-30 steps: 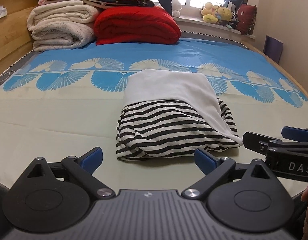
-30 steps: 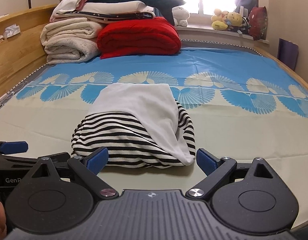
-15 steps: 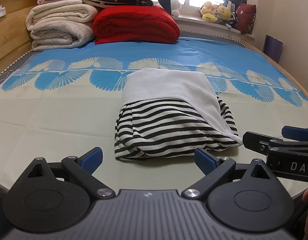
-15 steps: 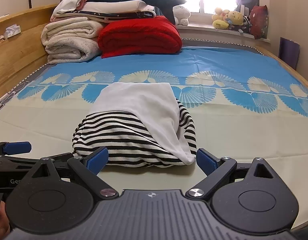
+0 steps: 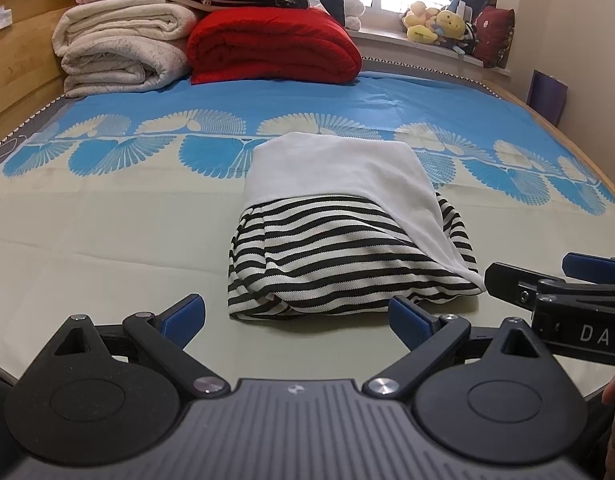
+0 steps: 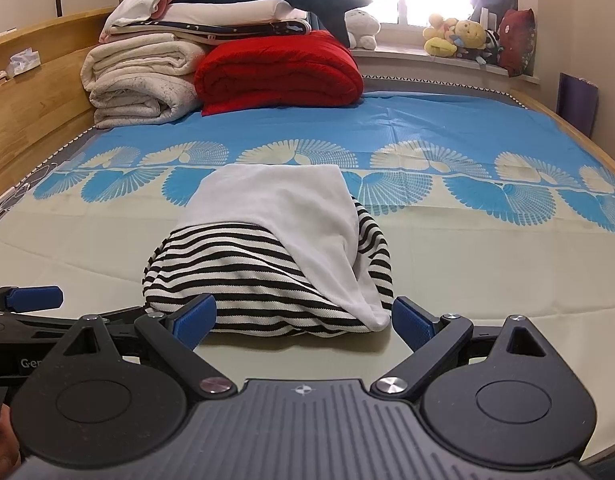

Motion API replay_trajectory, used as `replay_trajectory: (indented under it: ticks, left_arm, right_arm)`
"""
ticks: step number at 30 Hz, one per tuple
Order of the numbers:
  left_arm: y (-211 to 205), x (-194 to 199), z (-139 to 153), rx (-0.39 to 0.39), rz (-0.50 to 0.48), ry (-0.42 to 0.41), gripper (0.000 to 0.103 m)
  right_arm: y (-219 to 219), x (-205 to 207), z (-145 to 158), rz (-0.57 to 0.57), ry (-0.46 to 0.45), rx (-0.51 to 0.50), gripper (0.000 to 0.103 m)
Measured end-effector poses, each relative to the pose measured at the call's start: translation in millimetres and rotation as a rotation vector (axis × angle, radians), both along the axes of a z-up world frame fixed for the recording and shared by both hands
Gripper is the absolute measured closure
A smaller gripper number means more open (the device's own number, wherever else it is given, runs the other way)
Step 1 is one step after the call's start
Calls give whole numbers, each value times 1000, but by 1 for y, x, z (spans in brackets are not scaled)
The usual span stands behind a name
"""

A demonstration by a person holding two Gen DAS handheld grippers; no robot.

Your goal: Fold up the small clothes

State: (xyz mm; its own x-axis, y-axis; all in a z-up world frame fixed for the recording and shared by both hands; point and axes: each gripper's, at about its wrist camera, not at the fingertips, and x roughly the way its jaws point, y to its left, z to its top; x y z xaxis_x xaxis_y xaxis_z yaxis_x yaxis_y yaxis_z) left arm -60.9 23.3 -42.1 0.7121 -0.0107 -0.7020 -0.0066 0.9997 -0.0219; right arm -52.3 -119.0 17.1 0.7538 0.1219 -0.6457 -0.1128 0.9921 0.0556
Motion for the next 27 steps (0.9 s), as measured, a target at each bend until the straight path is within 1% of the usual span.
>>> replay_trajectory:
  ticks: [27]
  left_arm:
    - [1,1,-1,-5,2,6,4]
  right_arm:
    - [1,1,0,-1,0,0,8]
